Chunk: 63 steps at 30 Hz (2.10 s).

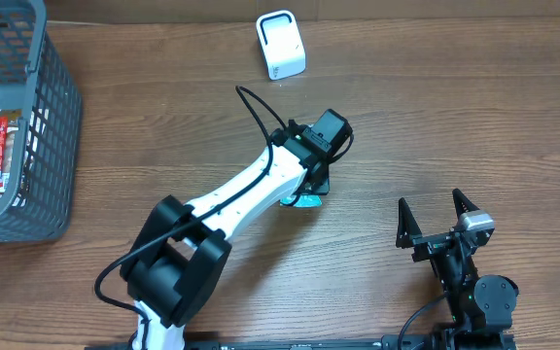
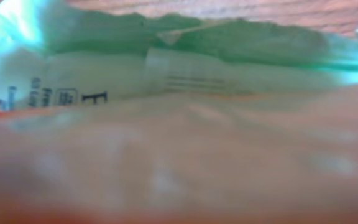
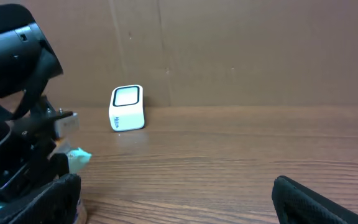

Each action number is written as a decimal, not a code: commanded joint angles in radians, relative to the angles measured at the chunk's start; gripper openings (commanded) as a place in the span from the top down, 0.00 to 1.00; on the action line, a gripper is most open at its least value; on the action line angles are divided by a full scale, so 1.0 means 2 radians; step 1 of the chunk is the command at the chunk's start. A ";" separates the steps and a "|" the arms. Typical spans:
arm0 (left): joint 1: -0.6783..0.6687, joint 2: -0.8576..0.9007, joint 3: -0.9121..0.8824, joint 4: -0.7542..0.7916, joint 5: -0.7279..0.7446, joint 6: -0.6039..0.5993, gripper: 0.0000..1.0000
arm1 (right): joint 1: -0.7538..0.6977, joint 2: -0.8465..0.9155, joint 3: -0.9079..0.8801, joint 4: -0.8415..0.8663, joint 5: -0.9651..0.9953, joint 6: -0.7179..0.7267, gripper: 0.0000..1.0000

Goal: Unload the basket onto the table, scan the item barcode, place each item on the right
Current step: 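Lower the teal pack onto the table and open the left gripper, then return the left gripper to the basket and grasp the brown-and-red snack bag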

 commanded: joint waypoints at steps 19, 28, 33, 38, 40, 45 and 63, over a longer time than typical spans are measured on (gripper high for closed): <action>0.003 -0.003 0.033 -0.022 -0.001 0.019 0.00 | -0.002 -0.004 -0.005 0.003 0.000 -0.003 0.00; 0.004 -0.003 0.092 -0.067 -0.005 0.058 0.00 | -0.002 -0.004 -0.005 0.003 0.000 -0.003 0.00; 0.012 -0.003 0.142 -0.095 -0.005 0.081 0.00 | -0.002 -0.004 -0.005 0.003 0.000 -0.003 0.00; 0.043 -0.004 0.217 -0.143 -0.017 0.113 0.00 | -0.002 -0.004 -0.005 0.003 0.000 -0.003 0.00; 0.063 -0.004 0.260 -0.172 -0.037 0.129 0.00 | -0.002 -0.004 -0.005 0.003 0.000 -0.003 0.00; 0.124 -0.004 0.384 -0.247 -0.123 0.174 0.00 | -0.002 -0.004 -0.005 0.003 0.000 -0.003 0.00; 0.424 -0.004 0.590 -0.311 -0.182 0.276 0.00 | -0.002 -0.004 -0.005 0.003 0.000 -0.003 0.00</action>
